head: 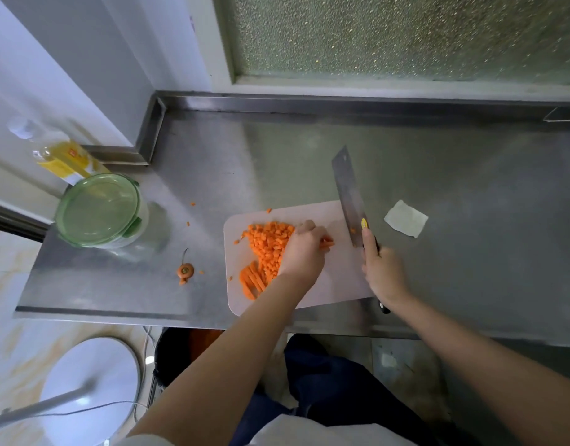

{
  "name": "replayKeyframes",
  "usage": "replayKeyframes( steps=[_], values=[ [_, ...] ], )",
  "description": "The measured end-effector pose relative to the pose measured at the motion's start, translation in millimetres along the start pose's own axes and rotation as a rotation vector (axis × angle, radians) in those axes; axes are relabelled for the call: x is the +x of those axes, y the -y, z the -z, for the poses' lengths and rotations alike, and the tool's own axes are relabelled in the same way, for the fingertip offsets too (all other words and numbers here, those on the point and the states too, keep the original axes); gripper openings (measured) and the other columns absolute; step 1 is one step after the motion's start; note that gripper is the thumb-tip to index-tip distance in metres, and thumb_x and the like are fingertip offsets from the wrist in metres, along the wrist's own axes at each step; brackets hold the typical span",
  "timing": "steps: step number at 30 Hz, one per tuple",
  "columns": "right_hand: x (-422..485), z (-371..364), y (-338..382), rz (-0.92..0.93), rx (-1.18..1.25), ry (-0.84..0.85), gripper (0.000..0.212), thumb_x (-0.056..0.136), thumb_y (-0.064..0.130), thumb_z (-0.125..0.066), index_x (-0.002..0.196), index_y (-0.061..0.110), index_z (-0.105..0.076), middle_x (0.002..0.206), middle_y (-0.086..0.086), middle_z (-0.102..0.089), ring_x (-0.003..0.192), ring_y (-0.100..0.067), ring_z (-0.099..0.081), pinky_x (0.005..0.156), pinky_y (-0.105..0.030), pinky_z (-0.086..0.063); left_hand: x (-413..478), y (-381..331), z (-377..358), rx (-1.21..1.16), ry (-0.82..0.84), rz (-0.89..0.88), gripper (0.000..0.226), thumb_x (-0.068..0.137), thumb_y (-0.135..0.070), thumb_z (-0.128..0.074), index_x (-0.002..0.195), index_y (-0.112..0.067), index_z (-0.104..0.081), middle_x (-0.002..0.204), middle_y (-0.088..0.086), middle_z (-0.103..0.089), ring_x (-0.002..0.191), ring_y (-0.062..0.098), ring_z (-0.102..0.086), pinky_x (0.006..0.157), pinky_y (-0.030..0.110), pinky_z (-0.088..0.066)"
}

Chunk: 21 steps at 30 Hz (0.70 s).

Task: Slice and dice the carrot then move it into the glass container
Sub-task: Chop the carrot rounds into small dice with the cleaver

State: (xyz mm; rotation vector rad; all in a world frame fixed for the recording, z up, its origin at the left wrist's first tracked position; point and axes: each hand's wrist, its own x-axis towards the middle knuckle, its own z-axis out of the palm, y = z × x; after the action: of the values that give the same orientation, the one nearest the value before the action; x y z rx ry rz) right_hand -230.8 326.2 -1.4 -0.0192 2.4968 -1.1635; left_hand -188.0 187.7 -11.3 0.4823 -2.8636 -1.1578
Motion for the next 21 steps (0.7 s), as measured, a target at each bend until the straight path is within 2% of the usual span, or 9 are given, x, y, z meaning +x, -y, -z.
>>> replayKeyframes(
  steps=[3,5,7,10,14,16,18,21],
  values=[
    [-14.0,-10.9,-2.0,0.049,0.061,0.02,0.063,0.099,0.05,-0.032,0.048,0.011,-0.032,0.045,-0.007,-0.038,0.046,-0.025,-0.039,0.053,-0.034,-0.03,-23.9,15.1,20.0,-0.098,-0.232,0.051,0.011,0.08,-0.001,-0.064,0.09,-0.005,-0.065,0.093,0.007,-0.056,0.091,0.022,-0.051,0.077,0.024,-0.039],
    [-26.8,-21.4,-0.4,0.076,0.103,0.066,0.062,0.098,0.05,-0.034,0.046,0.015,-0.033,0.04,0.003,-0.036,0.043,-0.022,-0.038,0.052,-0.033,-0.031,-42.0,30.3,35.6,-0.143,-0.379,0.125,0.007,0.083,-0.007,-0.064,0.087,-0.011,-0.061,0.09,-0.001,-0.054,0.085,0.017,-0.052,0.073,0.023,-0.039],
    [-41.0,-34.1,5.8,0.11,0.114,0.135,0.062,0.098,0.05,-0.034,0.046,0.017,-0.033,0.038,0.003,-0.034,0.042,-0.018,-0.037,0.052,-0.034,-0.032,-59.8,46.4,50.1,-0.178,-0.501,0.24,0.007,0.086,-0.012,-0.064,0.086,-0.015,-0.057,0.087,-0.004,-0.054,0.085,0.017,-0.051,0.072,0.025,-0.039],
    [-62.8,-54.5,20.5,0.139,0.123,0.267,0.061,0.097,0.048,-0.035,0.046,0.016,-0.032,0.036,0.003,-0.033,0.038,-0.011,-0.034,0.049,-0.029,-0.029,-82.7,66.2,67.9,-0.229,-0.656,0.475,0.009,0.088,-0.017,-0.061,0.084,-0.015,-0.054,0.079,-0.012,-0.053,0.084,0.016,-0.047,0.066,0.021,-0.028],
    [-84.9,-87.7,31.4,0.083,0.161,0.454,0.064,0.099,0.044,-0.037,0.041,0.019,-0.029,0.033,0.007,-0.027,0.031,-0.006,-0.028,0.039,-0.017,-0.021,-105.1,85.3,77.1,-0.385,-0.719,0.71,0.008,0.089,-0.02,-0.061,0.089,-0.016,-0.054,0.08,-0.009,-0.057,0.078,0.016,-0.052,0.07,0.024,-0.037],
    [-91.6,-103.1,34.7,0.034,0.159,0.491,0.067,0.098,0.047,-0.039,0.039,0.016,-0.032,0.032,0.007,-0.026,0.03,-0.006,-0.026,0.037,-0.017,-0.019,-113.4,89.6,77.2,-0.44,-0.73,0.765,0.014,0.088,-0.02,-0.062,0.099,-0.012,-0.059,0.09,-0.005,-0.06,0.082,0.014,-0.054,0.077,0.022,-0.039],
    [-95.4,-113.3,35.9,0.034,0.123,0.505,0.061,0.097,0.05,-0.039,0.045,0.018,-0.034,0.031,0.006,-0.028,0.03,-0.007,-0.028,0.037,-0.018,-0.021,-118.0,90.4,75.1,-0.443,-0.688,0.795,0.02,0.088,-0.021,-0.063,0.106,-0.014,-0.062,0.091,-0.005,-0.06,0.083,0.013,-0.055,0.08,0.022,-0.04],
    [-95.5,-118.8,34.5,0.101,0.054,0.506,0.058,0.097,0.05,-0.036,0.055,0.011,-0.042,0.039,0.005,-0.035,0.037,-0.011,-0.035,0.044,-0.025,-0.027,-120.1,86.3,69.3,-0.483,-0.613,0.812,0.012,0.087,-0.022,-0.062,0.099,-0.02,-0.064,0.083,-0.007,-0.063,0.082,0.016,-0.06,0.085,0.033,-0.049]
  ],
)
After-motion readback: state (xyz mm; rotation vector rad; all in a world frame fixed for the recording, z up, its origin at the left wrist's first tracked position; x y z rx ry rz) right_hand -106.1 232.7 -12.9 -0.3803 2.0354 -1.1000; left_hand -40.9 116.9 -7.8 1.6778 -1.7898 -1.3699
